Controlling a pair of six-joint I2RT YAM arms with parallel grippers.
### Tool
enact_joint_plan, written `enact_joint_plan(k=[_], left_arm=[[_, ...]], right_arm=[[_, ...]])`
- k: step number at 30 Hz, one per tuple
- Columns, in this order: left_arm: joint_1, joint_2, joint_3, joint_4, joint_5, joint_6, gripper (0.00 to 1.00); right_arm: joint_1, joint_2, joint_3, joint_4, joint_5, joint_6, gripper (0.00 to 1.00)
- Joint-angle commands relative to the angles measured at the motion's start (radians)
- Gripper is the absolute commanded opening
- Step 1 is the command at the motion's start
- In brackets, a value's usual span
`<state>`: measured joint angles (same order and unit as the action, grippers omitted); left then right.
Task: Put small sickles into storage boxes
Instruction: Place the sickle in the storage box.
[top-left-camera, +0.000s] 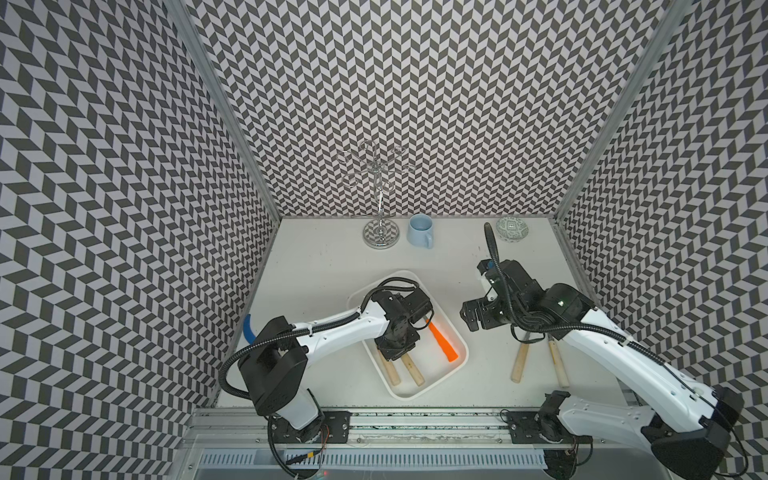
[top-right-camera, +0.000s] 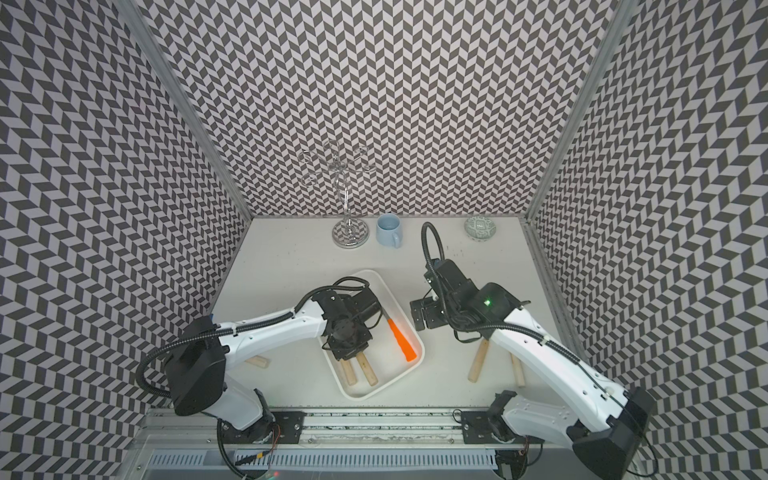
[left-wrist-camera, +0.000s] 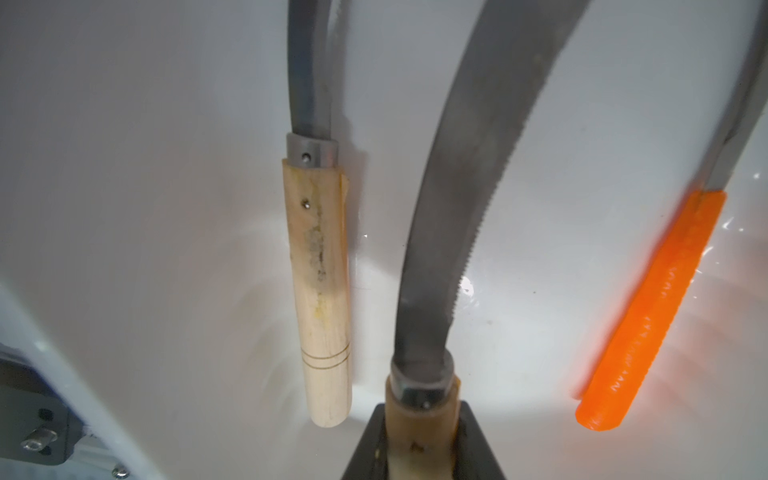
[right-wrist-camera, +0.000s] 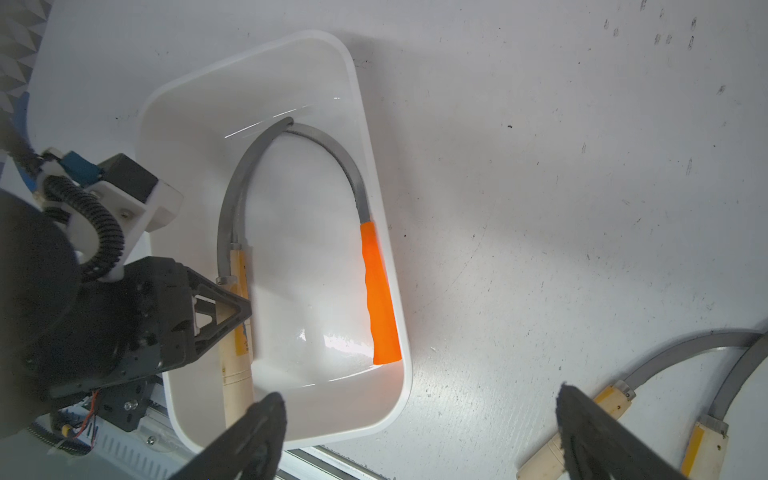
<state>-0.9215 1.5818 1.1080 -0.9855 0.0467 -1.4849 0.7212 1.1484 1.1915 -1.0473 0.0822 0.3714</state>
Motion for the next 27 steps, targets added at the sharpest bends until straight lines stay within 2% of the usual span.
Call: enact_joint_plan(k=[1, 27], left_arm=[[0.015, -0.029, -0.011, 0.012, -0.028, -0.008, 0.19], [0.053, 0.031, -0.061, 0.066, -0.021, 0.061, 0.19]], right_arm=[[-0.006, -0.024, -0.013, 0.022, -0.006, 0.012, 1.0], [-0.005, -0.03, -0.016, 0.023, -0.01, 0.009, 1.0]])
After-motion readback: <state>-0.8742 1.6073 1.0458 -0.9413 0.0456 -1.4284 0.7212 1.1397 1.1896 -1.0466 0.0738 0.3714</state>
